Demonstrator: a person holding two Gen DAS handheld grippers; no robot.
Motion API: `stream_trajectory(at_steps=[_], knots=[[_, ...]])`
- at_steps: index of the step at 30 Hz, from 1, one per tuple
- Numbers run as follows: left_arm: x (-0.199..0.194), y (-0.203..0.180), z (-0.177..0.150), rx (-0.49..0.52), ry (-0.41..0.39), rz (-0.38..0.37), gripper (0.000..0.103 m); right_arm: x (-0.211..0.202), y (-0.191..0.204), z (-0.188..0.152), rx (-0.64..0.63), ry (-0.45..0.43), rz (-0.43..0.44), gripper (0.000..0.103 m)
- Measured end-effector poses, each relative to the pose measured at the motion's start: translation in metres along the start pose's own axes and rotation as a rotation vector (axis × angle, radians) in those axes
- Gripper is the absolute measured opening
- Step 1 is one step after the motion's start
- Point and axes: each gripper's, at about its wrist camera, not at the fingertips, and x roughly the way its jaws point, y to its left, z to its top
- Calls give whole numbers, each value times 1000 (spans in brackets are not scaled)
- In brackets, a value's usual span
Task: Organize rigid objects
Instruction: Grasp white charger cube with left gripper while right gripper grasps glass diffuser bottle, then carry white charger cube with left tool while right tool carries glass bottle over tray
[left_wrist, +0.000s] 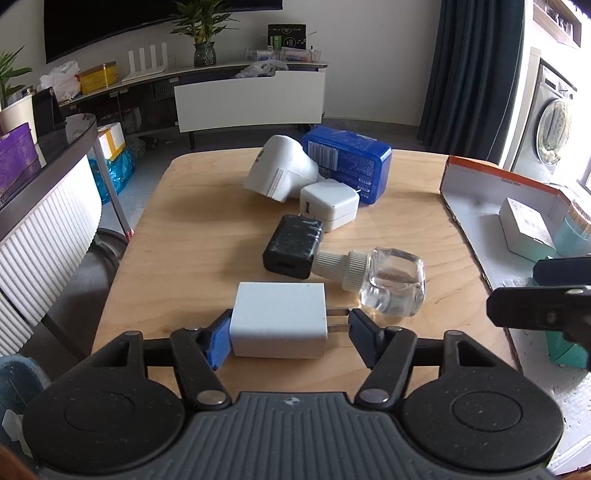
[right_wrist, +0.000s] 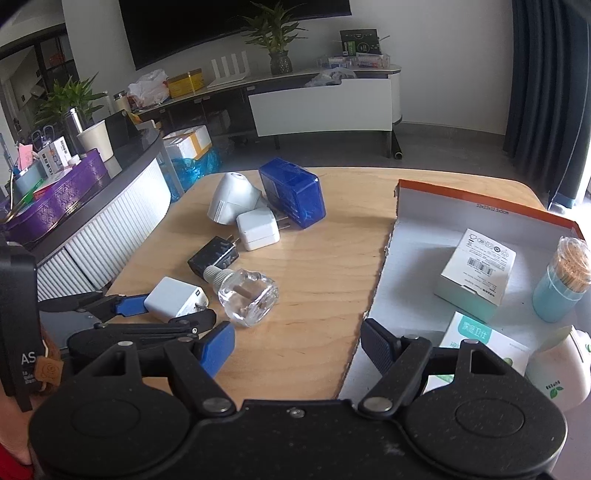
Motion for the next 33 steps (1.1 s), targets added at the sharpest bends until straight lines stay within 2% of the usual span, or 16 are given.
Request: stream_trajectory(at_steps=[11, 20, 21, 22, 23, 29, 30, 31, 33], knots=[[-15, 26, 3, -101, -9, 50, 66, 58, 28, 28, -160, 90, 121, 89], [-12, 36, 2, -137, -13, 69, 66, 101, 36, 36, -215, 143, 118, 89], [-12, 36, 2, -139, -14, 71, 66, 102, 38, 35, -232, 134, 109, 82], [-12, 36, 2, -141, -15, 72, 66, 102, 40, 33, -245, 119, 99, 68], [-12, 37, 2, -143, -14, 71, 66, 101, 43, 33, -261, 109, 96, 61], [-16, 36, 4, -153, -25, 70, 66, 92, 48, 29, -259, 92, 78, 59], [-18, 36, 5, -153, -29, 69, 66, 89, 47, 29, -245, 84, 80, 56], [-20, 35, 5, -153, -34, 65, 66, 85, 46, 29, -236, 77, 83, 45], [-22, 31, 7, -145, -39, 61, 66, 74, 44, 30, -218, 56, 76, 39]])
